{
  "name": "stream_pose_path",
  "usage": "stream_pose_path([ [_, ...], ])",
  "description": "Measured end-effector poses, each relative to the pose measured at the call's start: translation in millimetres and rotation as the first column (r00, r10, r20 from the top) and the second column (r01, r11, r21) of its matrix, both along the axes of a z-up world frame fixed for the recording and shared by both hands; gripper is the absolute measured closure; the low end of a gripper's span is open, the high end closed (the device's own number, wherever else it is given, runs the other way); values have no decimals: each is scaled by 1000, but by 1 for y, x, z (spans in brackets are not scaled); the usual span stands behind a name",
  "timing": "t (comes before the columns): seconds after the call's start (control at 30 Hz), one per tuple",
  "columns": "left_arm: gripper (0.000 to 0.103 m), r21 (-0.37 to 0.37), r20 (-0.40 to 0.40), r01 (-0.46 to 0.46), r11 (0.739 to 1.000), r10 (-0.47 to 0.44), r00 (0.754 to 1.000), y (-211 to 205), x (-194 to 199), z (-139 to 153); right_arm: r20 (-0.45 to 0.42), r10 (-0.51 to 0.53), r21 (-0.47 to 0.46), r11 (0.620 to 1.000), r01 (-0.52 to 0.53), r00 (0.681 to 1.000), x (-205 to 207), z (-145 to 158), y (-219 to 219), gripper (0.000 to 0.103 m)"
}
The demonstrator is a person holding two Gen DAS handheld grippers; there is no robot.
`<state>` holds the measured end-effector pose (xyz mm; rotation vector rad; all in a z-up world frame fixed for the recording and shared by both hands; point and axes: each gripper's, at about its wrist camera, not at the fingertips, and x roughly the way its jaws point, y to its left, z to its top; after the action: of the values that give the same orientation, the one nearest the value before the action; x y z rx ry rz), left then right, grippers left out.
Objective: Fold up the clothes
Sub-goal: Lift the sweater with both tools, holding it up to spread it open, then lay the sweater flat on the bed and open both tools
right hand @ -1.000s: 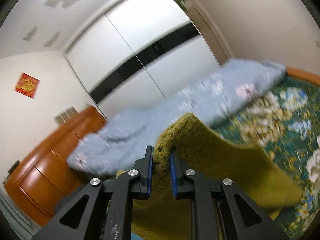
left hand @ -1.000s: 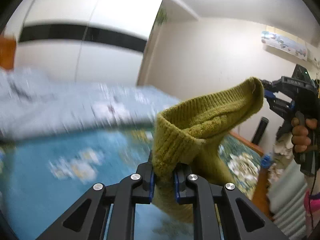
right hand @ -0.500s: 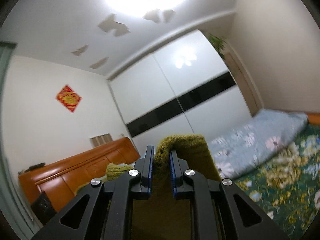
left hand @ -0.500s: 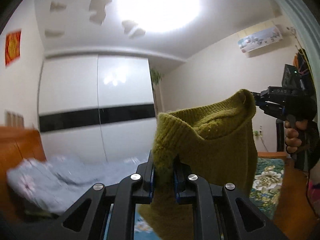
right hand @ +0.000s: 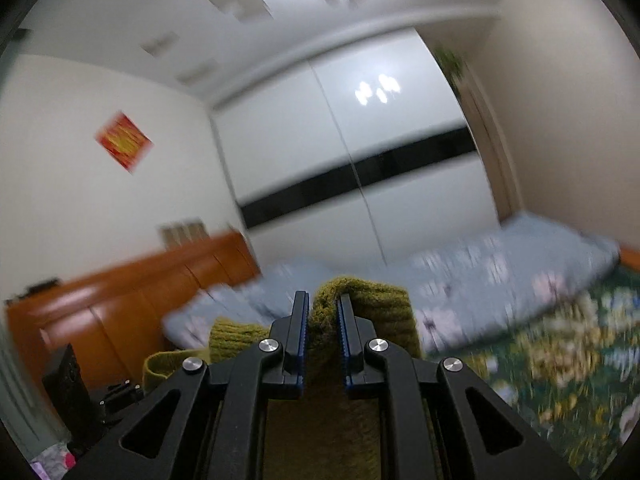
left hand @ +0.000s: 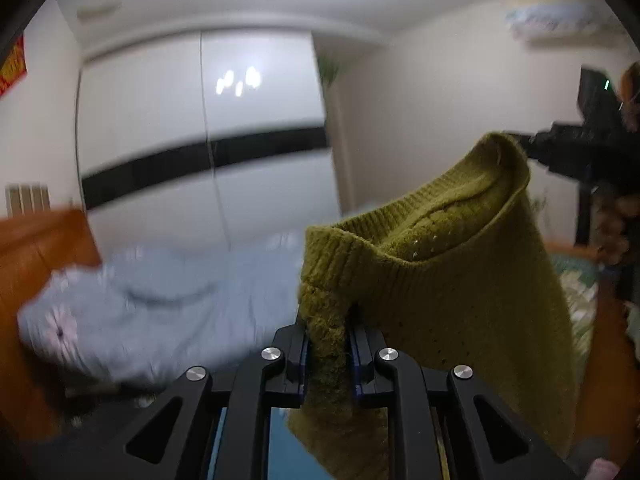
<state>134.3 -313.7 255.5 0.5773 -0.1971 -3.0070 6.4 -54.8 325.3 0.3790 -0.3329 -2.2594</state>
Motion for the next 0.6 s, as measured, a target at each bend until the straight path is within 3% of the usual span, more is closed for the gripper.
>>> stream_pose_path([
  [0.13,87,25,172,-46,999,41,984,-11,-69,-80,178,-39,95,995,22,983,-67,-71,-39,91],
  [0.27,87,39,296,-83,996,68,953,-24,-124,-144,330,-88,178,984,29,940,-122,-145,-59,91],
  [0.4,87,55,347,-116,992,90,934,-40,-154,-166,443,-120,209,977,28,889,-169,-200,-63,92],
  [0.47,87,41,360,-118,992,95,928,-47,-175,-171,467,-133,229,973,26,874,-190,-211,-70,92],
  [0.6,87,29,375,-127,992,106,921,-60,-223,-174,453,-143,253,967,27,880,-224,-215,-84,92],
])
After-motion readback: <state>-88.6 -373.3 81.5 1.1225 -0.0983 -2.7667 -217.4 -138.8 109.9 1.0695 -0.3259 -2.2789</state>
